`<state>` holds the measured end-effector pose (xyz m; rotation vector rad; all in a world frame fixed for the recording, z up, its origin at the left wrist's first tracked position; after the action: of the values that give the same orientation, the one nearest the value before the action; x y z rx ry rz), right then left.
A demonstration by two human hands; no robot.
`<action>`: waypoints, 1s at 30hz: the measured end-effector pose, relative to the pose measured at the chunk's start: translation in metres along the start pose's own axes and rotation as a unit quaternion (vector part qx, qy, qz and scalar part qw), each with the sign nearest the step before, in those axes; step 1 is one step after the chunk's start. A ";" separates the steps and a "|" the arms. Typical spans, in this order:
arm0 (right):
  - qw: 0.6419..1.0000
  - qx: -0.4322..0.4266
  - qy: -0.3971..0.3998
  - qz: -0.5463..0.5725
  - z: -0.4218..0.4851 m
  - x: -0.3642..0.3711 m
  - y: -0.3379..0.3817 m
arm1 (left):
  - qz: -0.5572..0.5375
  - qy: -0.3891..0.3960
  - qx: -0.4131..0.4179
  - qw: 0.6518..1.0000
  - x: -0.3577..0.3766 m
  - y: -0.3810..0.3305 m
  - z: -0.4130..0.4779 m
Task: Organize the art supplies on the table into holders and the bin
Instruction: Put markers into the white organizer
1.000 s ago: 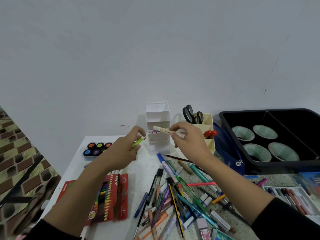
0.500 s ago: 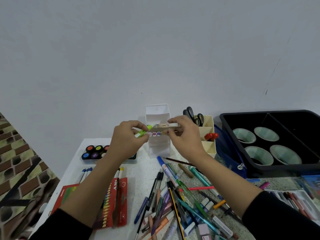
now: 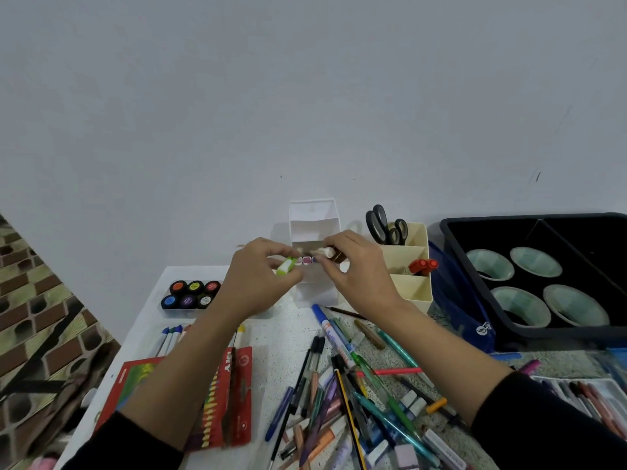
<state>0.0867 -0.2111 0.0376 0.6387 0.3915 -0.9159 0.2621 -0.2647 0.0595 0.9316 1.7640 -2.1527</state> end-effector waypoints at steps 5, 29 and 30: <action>1.000 -0.004 0.023 -0.004 0.006 0.007 -0.002 | 0.003 0.029 0.006 1.000 0.005 -0.003 0.011; 0.989 0.015 0.127 -0.071 0.009 0.025 -0.006 | 0.164 -0.086 0.139 0.973 0.028 0.033 0.023; 0.988 0.014 0.132 -0.079 0.009 0.026 -0.006 | 0.137 -0.089 0.141 0.976 0.027 0.033 0.023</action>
<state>0.0969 -0.2355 0.0282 0.7651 0.6741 -0.9914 0.2504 -0.2890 0.0190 0.9447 1.1921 -2.2551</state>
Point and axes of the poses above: each hand's wrist, its own z-axis towards the middle knuckle, its own x-axis out of the palm, y = z × x, the point moved 3 cm from there along z, towards the middle knuckle, and after that the axes turned 10 degrees about -x, right-handed, at the moved point
